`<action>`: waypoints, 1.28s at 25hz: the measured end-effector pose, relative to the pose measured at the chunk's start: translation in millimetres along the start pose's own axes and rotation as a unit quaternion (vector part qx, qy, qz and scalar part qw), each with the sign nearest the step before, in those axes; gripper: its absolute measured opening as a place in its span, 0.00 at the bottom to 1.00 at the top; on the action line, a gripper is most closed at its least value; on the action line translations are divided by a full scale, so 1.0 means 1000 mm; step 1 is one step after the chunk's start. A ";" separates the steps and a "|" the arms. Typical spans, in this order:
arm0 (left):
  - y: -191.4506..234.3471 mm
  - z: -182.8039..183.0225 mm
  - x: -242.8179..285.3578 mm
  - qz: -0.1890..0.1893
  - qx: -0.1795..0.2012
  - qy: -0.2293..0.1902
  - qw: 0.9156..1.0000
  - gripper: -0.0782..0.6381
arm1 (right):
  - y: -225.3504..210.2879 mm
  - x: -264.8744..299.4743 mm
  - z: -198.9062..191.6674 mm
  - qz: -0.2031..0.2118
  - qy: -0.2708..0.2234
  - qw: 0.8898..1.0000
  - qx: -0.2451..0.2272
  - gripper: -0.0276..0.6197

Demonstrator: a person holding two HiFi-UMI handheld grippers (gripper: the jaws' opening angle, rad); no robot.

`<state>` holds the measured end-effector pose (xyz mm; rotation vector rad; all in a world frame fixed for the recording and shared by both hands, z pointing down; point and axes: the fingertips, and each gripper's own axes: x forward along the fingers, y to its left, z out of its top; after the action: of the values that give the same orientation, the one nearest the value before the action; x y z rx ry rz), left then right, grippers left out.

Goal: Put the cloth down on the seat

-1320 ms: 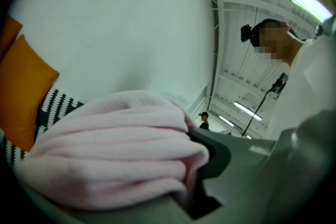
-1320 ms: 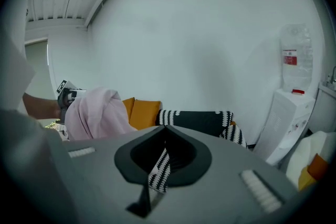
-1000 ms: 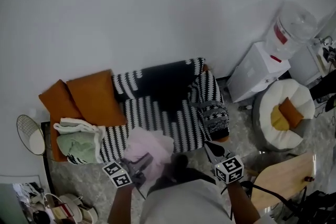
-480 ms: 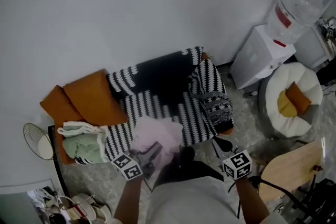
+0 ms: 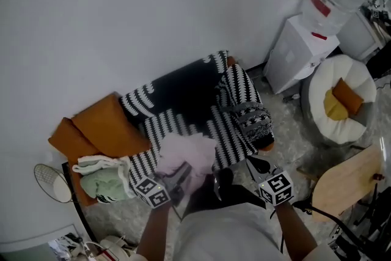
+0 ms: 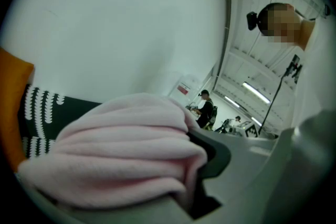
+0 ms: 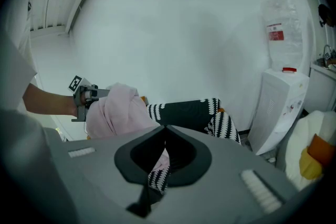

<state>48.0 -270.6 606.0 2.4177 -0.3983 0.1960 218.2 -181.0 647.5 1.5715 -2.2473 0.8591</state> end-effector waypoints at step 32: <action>0.225 -0.027 0.121 -0.029 0.002 0.189 0.982 0.24 | -0.034 0.129 0.018 -0.112 0.039 0.989 0.093 0.05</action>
<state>86.4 -444.9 790.6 2.3234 -0.1533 0.6178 203.0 -298.0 711.6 1.7947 -1.9386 1.0697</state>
